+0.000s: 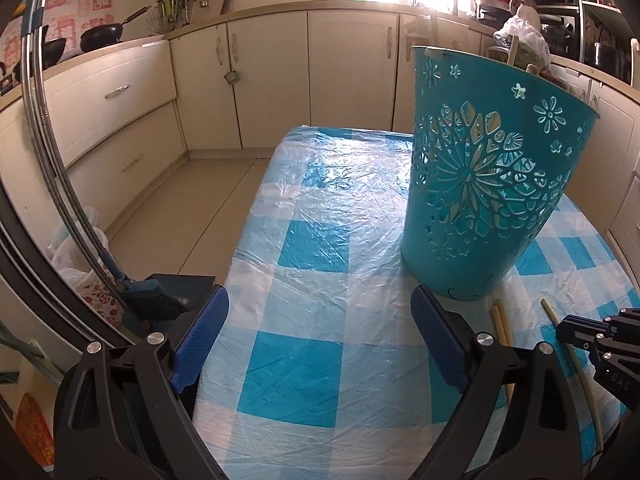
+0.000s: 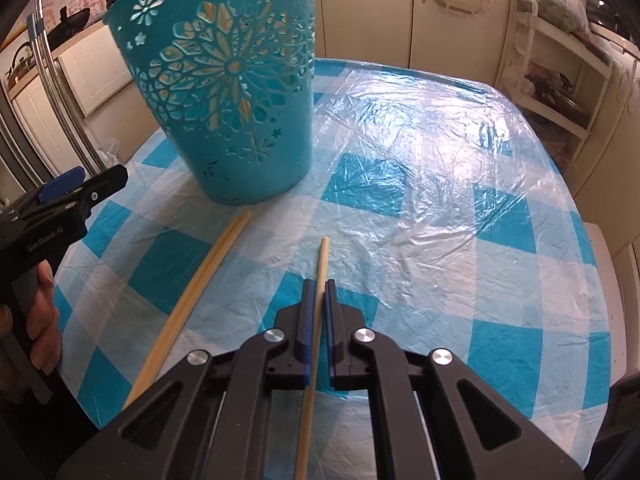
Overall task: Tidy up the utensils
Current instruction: 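Lift the chopstick with the right tool and release it into the basket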
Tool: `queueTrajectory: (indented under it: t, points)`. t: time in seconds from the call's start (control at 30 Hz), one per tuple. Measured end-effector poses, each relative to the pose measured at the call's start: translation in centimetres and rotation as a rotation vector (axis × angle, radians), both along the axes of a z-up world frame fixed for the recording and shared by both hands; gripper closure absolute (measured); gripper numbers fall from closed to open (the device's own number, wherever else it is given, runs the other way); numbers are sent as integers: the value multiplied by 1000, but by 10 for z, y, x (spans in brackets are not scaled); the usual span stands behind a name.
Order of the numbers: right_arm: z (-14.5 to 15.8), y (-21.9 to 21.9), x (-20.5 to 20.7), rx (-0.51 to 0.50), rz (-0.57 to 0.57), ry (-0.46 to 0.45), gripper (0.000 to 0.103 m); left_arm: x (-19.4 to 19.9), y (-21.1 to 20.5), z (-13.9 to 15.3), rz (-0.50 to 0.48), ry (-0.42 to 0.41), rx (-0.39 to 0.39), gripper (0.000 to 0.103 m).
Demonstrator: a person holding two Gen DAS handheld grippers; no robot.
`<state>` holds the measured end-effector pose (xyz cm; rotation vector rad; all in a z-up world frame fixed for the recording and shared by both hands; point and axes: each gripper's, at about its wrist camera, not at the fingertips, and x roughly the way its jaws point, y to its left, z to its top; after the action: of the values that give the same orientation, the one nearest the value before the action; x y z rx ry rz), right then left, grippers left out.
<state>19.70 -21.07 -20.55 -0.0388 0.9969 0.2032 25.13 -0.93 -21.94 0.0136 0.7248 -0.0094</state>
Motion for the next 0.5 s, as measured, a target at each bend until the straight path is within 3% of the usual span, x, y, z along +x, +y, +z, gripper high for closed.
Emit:
queueTrajectory:
  t: [0.07,0.13,0.3,0.5]
  points:
    - [1,3,0,-24,15,0,97,1,0,-1,-1,9,2,14]
    - [2,-2,1,15,4,3,98,2,0,-2,0,14,-1,14]
    - [28,-31,-2,239,-67,-46,98,4,2,-4,3,25,-4,13]
    - [84,-49,-7,437,-62,-189,98,4,0,-5,2,28,5,13]
